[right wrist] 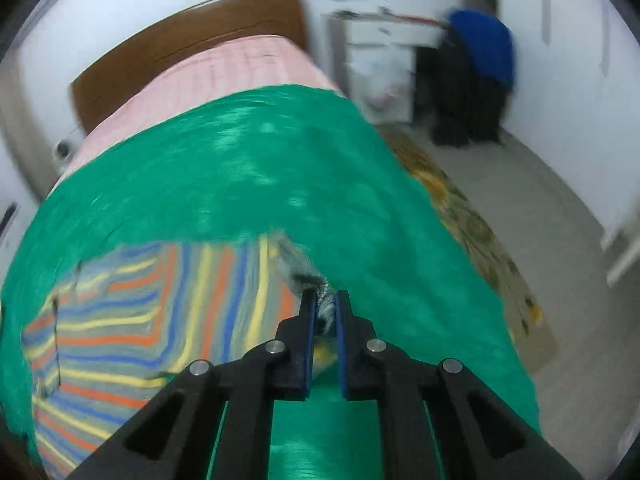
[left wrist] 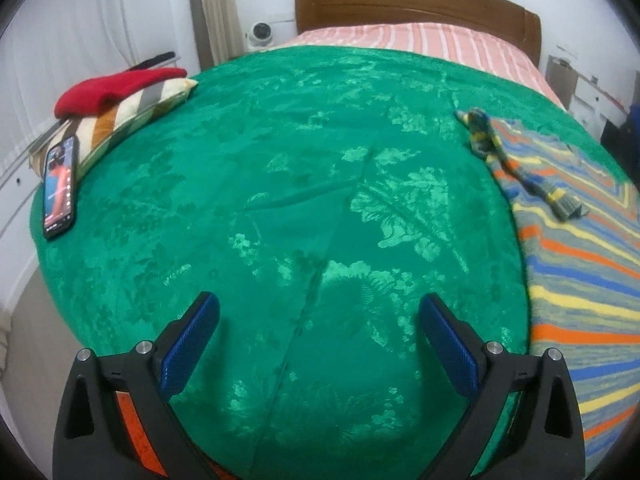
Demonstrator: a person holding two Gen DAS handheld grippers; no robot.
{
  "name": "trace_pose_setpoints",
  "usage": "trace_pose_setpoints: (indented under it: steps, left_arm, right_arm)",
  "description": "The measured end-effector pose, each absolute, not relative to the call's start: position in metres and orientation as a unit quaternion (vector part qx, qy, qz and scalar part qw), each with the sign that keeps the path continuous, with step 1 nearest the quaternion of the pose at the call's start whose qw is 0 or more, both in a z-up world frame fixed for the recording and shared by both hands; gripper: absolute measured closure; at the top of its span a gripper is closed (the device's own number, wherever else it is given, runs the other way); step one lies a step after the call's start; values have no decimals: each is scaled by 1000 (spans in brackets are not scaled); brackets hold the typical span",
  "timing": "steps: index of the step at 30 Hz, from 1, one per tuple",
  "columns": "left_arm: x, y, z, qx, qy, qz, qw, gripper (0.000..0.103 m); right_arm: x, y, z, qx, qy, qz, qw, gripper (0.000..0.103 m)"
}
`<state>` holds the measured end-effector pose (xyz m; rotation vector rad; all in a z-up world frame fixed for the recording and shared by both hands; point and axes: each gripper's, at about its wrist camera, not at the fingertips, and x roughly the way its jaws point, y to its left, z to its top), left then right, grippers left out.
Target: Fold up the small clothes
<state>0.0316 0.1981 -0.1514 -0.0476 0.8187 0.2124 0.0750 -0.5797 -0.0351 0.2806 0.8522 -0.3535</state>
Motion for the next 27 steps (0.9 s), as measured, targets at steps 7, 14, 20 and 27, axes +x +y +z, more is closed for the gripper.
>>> trace_pose_setpoints:
  steps: [7,14,20,27]
  left_arm:
    - [37,208,-163,-46,421,118,898,3]
    - [36,204,-164,-43,420,115,899,3]
    - [38,200,-166,-38,422,114,898,3]
    - [36,202,-167,-43,426,114,897,3]
  right_arm:
    - [45,-625,-61,183,422,-230,858,103]
    - [11,-628,-75,305,411,-165,843,64]
    - [-1,-620,-110,436,415,-122,789,52]
    - [24,-623,-118,406,403,-159,805,100]
